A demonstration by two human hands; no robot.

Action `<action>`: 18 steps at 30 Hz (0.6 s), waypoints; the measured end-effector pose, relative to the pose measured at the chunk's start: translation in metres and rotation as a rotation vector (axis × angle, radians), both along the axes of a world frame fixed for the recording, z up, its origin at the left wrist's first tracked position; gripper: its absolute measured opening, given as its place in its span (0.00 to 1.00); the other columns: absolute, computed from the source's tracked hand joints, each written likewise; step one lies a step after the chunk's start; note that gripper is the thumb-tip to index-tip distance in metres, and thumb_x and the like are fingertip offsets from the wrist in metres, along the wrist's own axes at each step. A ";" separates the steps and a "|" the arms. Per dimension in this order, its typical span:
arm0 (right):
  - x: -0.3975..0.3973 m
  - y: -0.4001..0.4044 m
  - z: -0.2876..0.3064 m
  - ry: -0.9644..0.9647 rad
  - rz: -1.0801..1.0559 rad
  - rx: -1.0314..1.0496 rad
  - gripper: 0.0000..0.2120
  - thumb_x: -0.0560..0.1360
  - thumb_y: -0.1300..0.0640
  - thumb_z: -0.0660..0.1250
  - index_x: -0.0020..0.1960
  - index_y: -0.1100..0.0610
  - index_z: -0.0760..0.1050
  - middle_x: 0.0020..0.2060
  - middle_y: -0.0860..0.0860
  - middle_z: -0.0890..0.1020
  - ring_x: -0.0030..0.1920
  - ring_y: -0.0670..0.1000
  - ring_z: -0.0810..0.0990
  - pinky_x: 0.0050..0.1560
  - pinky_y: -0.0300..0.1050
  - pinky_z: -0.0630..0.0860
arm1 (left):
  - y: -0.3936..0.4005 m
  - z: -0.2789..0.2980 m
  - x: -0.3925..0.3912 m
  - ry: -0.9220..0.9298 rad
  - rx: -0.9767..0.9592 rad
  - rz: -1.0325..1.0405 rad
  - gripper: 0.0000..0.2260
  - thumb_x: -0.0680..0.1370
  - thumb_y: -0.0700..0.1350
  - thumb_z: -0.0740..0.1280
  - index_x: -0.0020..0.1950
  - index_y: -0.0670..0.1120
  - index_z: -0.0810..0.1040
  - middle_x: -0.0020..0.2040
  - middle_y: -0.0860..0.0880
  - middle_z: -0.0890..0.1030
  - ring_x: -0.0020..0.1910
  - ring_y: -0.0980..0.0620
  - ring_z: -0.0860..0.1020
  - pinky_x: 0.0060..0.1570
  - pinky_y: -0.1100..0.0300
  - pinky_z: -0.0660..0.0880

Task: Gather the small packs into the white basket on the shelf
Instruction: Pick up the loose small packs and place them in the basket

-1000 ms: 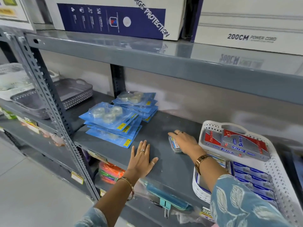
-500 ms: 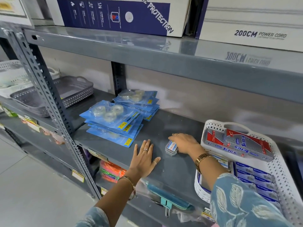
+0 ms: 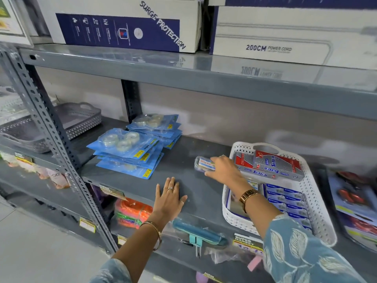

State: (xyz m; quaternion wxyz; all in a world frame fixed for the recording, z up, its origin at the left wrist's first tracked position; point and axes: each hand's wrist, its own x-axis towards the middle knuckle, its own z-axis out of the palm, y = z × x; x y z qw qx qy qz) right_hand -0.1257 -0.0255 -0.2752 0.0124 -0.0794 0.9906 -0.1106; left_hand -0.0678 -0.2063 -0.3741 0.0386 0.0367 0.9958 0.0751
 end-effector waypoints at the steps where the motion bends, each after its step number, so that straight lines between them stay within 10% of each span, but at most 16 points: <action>1: 0.006 0.006 0.006 0.029 -0.017 -0.030 0.26 0.73 0.47 0.67 0.67 0.58 0.71 0.59 0.59 0.78 0.57 0.57 0.79 0.57 0.48 0.75 | 0.005 0.001 0.004 -0.006 0.002 -0.009 0.27 0.81 0.55 0.48 0.75 0.42 0.51 0.78 0.46 0.48 0.76 0.48 0.43 0.73 0.44 0.43; 18: 0.116 0.098 -0.001 -0.121 -0.283 -0.209 0.27 0.66 0.47 0.76 0.59 0.60 0.77 0.58 0.56 0.82 0.57 0.55 0.80 0.58 0.47 0.76 | 0.064 0.003 0.049 -0.032 0.071 -0.107 0.26 0.81 0.54 0.49 0.75 0.42 0.50 0.78 0.45 0.49 0.76 0.47 0.48 0.73 0.44 0.45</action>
